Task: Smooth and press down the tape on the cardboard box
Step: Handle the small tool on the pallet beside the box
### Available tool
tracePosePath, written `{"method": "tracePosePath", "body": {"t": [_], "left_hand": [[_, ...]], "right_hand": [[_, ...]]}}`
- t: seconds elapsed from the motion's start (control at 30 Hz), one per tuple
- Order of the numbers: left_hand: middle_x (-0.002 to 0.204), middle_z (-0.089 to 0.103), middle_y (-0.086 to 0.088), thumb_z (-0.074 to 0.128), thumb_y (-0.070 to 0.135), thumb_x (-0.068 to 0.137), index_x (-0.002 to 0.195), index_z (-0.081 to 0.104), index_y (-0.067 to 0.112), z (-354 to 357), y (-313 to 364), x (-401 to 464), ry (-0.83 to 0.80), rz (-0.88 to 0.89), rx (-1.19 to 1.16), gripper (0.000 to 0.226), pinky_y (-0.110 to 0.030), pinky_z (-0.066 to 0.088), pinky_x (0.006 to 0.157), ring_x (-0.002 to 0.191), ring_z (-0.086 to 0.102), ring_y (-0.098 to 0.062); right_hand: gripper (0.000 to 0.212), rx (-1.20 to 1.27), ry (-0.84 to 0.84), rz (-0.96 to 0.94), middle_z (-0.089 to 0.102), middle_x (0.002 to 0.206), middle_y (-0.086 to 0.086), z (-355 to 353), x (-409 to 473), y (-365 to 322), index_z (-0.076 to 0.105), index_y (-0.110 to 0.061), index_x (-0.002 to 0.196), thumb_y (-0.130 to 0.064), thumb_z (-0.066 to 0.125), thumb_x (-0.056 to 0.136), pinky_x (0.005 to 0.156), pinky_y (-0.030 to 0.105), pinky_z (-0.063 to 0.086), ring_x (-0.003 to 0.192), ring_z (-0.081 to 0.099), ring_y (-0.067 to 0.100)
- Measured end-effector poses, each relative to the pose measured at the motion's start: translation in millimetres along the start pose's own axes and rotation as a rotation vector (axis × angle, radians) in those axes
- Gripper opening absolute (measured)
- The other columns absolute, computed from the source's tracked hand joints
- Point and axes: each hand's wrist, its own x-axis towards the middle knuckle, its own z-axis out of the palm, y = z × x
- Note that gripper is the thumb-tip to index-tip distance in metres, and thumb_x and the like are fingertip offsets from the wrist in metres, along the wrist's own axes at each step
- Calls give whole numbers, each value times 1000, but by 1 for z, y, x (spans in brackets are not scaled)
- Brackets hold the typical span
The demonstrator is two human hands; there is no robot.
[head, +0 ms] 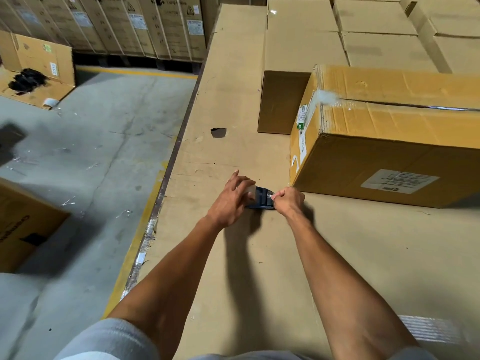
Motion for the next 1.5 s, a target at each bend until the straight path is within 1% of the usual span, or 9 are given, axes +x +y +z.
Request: {"method": "tracePosePath", "body": {"t": [0.17, 0.33, 0.43, 0.57, 0.7, 1.07, 1.2, 1.3, 1.5], "left_hand": [[172, 34, -17, 49, 16, 112, 158, 47, 11, 3, 16, 3, -5, -6, 190, 46, -60, 13, 136, 169, 8, -37], [181, 20, -13, 40, 35, 115, 162, 44, 12, 23, 41, 4, -60, -3, 442, 52, -59, 9, 136, 170, -1, -32], [179, 23, -15, 48, 32, 114, 160, 48, 13, 28, 38, 3, -20, -66, 410, 50, -61, 13, 134, 169, 0, -39], [172, 37, -22, 69, 32, 106, 149, 63, 15, 28, 34, 6, 33, -113, 309, 47, -66, 35, 127, 163, 18, -54], [167, 44, -23, 68, 27, 106, 143, 67, 14, 37, 26, 6, 106, -116, 248, 40, -70, 42, 120, 160, 24, -57], [165, 47, -1, 67, 38, 108, 143, 66, 29, 30, 16, -5, 278, -235, -226, 36, -57, 46, 121, 164, 29, -31], [166, 44, -12, 64, 34, 106, 143, 59, 20, 36, 31, 2, 234, -185, 11, 39, -62, 36, 127, 164, 23, -45], [169, 39, -14, 62, 50, 105, 145, 57, 24, 39, 44, 9, 178, -249, 185, 48, -60, 36, 125, 165, 20, -45], [165, 42, -19, 67, 38, 106, 141, 62, 26, 44, 38, 10, 226, -251, 146, 38, -60, 43, 122, 163, 25, -46]], "right_hand": [[17, 2, 35, -7, 73, 120, 18, -2, -4, -8, 83, -10, 98, -9, 66, 96, 82, 20, 44, 114, 65, 32], [17, -46, 102, -59, 68, 116, 16, -3, -12, -13, 77, -9, 102, -8, 60, 97, 80, 30, 52, 109, 65, 34], [19, -37, 102, -56, 69, 115, 15, -3, -12, -10, 75, -10, 100, -8, 57, 98, 76, 28, 47, 101, 64, 32], [21, -4, 81, -30, 72, 114, 14, 0, -10, -1, 74, -11, 101, -9, 53, 99, 81, 26, 46, 111, 65, 33], [20, -10, 81, -27, 71, 113, 16, 0, -9, -1, 72, -11, 100, -10, 52, 100, 85, 30, 51, 111, 65, 34], [14, -84, 103, -65, 66, 114, 21, 2, -10, -7, 66, -3, 107, -6, 56, 99, 86, 43, 60, 104, 68, 41], [16, -66, 105, -45, 68, 117, 22, 0, -15, -5, 65, -3, 112, -5, 56, 98, 87, 39, 55, 110, 66, 40], [19, -96, 107, -67, 70, 118, 23, 0, -17, -5, 59, -2, 119, -9, 55, 101, 84, 41, 54, 112, 68, 41], [23, -116, 70, -72, 70, 122, 23, -4, -13, -4, 58, 0, 122, -6, 55, 100, 88, 41, 53, 117, 66, 41]]}}
